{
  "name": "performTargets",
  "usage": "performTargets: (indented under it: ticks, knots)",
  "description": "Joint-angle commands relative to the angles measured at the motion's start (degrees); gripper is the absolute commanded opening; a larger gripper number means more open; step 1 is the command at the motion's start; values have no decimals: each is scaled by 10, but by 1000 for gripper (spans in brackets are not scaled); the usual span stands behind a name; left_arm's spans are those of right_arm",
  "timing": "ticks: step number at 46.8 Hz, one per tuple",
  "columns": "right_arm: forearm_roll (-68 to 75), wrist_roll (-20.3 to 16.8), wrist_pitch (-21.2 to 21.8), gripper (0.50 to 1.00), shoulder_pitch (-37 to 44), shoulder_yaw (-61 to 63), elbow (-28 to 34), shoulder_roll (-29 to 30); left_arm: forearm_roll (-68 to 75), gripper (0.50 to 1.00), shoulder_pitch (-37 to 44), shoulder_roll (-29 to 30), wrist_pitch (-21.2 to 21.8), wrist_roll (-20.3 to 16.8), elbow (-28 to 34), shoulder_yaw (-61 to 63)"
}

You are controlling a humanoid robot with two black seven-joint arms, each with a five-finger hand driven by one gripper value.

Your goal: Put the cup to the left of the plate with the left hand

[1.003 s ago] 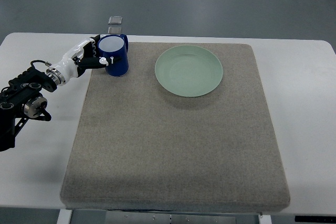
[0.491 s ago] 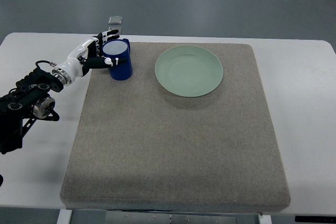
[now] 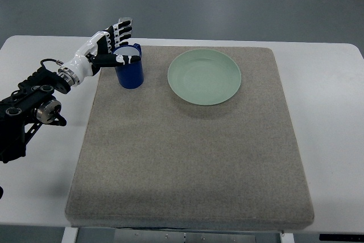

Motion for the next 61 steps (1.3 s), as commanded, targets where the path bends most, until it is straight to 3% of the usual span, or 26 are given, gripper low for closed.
performTargets:
  ticks: [1,14,35,45,61]
  knots:
    - [0,0,0,932,-1,0,0,0,0,996,1,3,-1,0,-11,-13]
    - [0,0,0,932,0,0,1,0,-7,996,-13,12,1,4,-29,-79]
    - [0,0,0,932,0,0,0,0,-170,996,-49,5,-8,14,36,-86]
    - [0,0,0,932,0,0,0,0,-283,996,-57,5,-11,96,61,-86]
    - [0,0,0,932,0,0,1,0,-296,999,-57,1,-34,95,63,-83]
